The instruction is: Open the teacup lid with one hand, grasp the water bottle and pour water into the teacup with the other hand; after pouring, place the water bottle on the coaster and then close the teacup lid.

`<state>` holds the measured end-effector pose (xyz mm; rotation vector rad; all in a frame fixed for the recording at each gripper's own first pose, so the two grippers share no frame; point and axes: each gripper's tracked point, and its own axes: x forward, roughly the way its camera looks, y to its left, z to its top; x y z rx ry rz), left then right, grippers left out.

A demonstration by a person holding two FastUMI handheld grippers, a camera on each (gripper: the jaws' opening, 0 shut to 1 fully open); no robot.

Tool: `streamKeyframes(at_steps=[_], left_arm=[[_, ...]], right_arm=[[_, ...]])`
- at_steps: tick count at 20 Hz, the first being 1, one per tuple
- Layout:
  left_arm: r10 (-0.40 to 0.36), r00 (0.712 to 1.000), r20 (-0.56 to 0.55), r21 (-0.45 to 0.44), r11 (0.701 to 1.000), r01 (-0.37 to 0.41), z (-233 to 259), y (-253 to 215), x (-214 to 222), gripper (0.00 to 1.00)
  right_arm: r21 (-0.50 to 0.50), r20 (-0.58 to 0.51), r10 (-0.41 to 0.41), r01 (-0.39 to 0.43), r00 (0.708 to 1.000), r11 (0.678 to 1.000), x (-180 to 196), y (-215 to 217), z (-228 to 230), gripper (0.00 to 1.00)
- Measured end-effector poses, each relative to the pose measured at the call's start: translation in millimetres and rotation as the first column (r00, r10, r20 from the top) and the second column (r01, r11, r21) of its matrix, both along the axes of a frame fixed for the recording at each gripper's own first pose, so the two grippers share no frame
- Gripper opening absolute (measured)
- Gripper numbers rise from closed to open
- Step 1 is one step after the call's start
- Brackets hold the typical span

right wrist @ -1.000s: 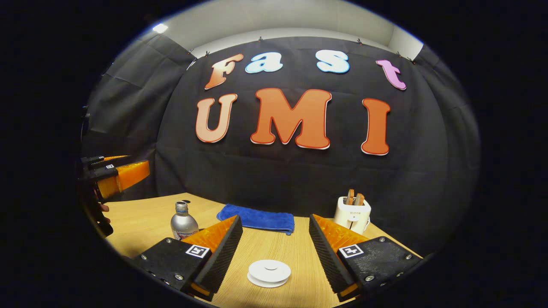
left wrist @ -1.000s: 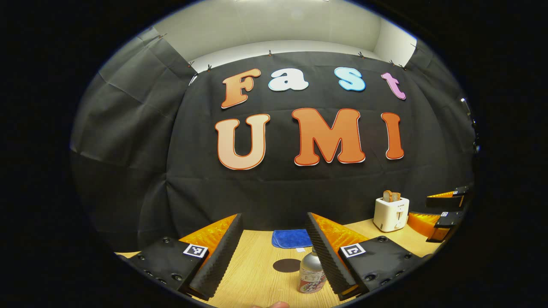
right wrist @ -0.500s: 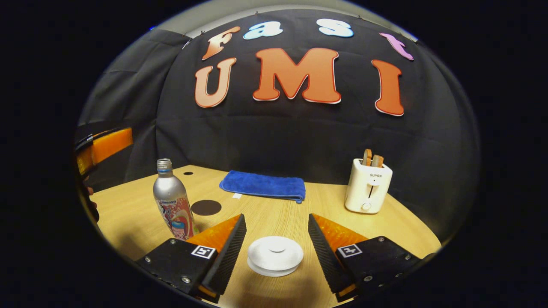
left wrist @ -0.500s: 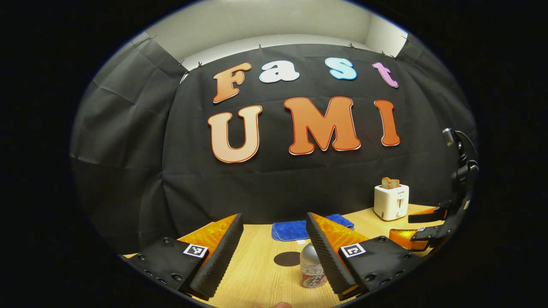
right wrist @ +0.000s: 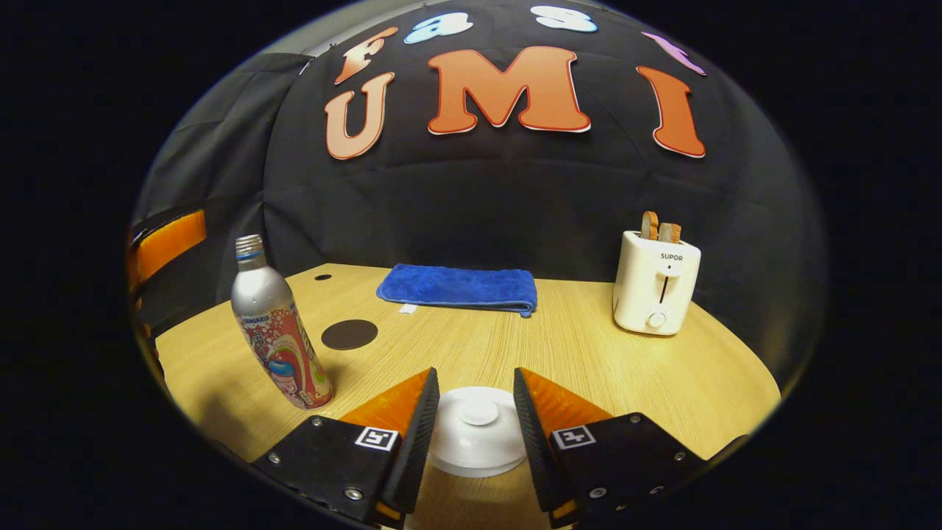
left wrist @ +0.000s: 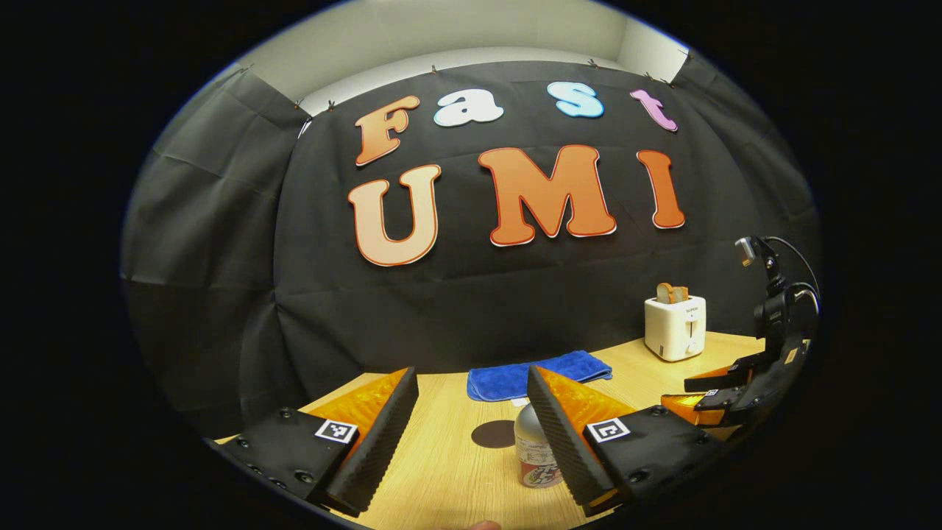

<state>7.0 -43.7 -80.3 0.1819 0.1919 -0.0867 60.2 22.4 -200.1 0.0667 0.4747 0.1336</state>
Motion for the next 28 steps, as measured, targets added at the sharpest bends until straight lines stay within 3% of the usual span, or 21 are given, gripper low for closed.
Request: streamKeyframes(at_steps=[3, 8, 16, 28], left_arm=[[-0.005, 1.000, -0.029, 0.005, 1.000, 0.005, -11.2, -3.4, 3.9, 0.96], [-0.018, 0.999, -0.049, 0.011, 1.000, 0.019, -20.2, -8.7, 3.4, 0.97], [-0.110, 0.981, -0.160, -0.045, 0.994, 0.104, -60.1, -37.5, 1.9, 0.96], [-0.164, 0.927, -0.336, -0.126, 0.984, 0.128, -134.3, -57.3, -6.8, 0.98]], right_arm=[[-0.049, -0.005, 0.024, -0.024, 1.000, 0.998, -0.9, 1.5, -8.5, 0.50], [-0.034, -0.002, 0.029, -0.029, 1.000, 0.999, 1.5, 1.6, -7.4, 0.29], [-0.011, 0.051, 0.067, -0.066, 0.996, 0.998, -1.5, 6.7, 9.0, 0.22], [-0.020, 0.133, 0.032, -0.030, 0.991, 0.999, -7.5, -13.3, 45.2, 0.21]])
